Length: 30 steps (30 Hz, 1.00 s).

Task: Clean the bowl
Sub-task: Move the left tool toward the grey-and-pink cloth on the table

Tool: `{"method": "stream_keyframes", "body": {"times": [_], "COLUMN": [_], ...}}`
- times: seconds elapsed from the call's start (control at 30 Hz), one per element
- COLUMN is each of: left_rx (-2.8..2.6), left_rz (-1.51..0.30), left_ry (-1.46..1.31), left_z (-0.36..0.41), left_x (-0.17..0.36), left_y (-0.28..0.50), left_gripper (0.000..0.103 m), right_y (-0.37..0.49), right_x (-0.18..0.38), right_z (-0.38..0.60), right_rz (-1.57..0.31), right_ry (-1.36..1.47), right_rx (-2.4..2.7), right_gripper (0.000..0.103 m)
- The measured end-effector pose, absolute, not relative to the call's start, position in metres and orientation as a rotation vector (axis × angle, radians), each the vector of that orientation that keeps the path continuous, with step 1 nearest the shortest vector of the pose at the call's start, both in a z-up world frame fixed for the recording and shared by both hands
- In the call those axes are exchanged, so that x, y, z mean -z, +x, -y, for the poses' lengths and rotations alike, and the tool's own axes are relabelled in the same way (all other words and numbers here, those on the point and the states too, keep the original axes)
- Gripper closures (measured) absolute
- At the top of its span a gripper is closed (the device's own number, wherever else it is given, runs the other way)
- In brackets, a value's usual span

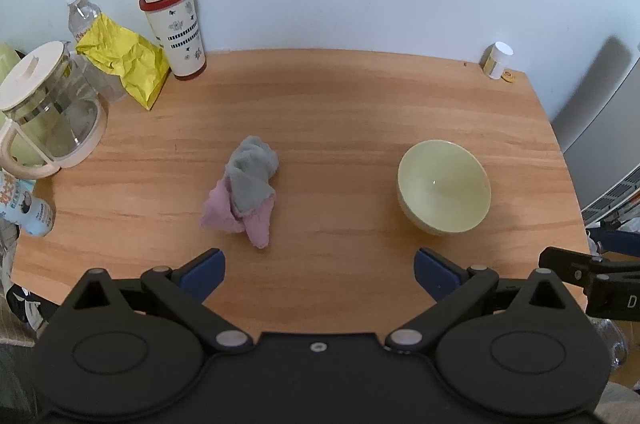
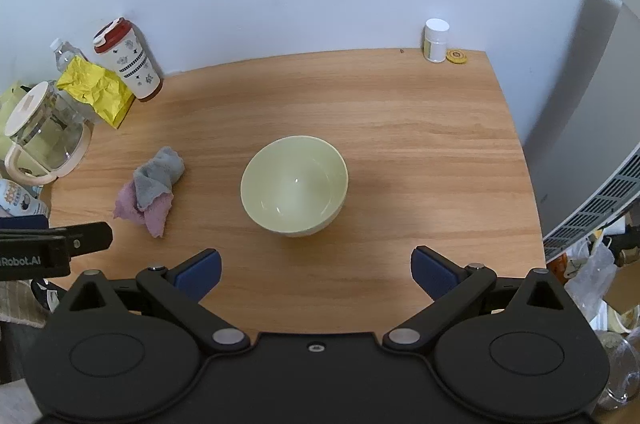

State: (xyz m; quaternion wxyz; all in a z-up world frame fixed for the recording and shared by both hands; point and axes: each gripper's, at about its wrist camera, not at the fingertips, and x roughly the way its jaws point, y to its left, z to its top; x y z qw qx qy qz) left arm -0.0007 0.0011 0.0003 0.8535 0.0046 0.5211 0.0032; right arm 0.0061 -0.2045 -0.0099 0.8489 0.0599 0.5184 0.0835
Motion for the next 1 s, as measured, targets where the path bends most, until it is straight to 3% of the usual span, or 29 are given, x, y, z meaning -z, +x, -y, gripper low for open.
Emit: {"method": "stream_keyframes", "body": {"times": [1.0], "left_rx": [0.007], "left_rz": [-1.119], "left_ry": [-0.048], "left_z": [-0.04], "left_x": [-0.001], "left_y": [0.037], "left_gripper": [0.0], "right_y": [0.029], "right_x": [0.015], "right_z": [0.198], "right_rz": [-1.109], "right_ry": [0.12], "right_rx": [-0.165], "right_gripper": [0.0]}}
